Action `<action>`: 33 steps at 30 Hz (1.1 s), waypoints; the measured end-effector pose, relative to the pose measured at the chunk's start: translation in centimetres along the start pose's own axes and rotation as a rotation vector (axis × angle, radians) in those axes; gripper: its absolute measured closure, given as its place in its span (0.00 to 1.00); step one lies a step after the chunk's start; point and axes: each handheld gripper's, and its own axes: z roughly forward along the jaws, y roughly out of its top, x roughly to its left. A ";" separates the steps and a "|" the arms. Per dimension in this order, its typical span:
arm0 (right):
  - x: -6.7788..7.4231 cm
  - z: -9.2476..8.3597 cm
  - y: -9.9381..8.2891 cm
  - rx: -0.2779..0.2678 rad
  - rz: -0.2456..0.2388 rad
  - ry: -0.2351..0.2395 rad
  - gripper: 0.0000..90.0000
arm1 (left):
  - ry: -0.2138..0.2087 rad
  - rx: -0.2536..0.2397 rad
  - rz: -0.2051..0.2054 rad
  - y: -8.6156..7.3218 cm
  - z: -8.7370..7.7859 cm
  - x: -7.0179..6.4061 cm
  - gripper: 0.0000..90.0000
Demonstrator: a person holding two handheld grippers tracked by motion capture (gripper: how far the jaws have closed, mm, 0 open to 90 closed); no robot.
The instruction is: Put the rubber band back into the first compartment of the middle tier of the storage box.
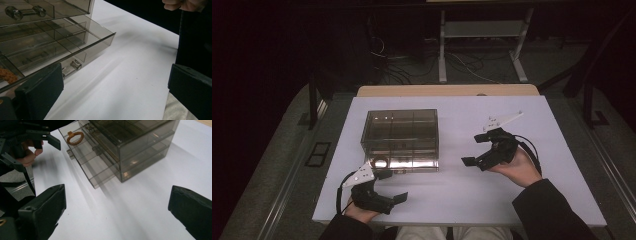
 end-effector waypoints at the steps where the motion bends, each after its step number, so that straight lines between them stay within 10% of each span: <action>1: 0.0 -0.2 -0.3 0.000 0.000 -0.003 0.01 | 0.001 0.001 0.000 0.0 0.0 0.0 0.00; 33: -0.2 -3.2 -7.5 -0.033 0.102 -0.063 0.01 | 0.007 0.002 0.002 -0.1 0.0 0.0 0.00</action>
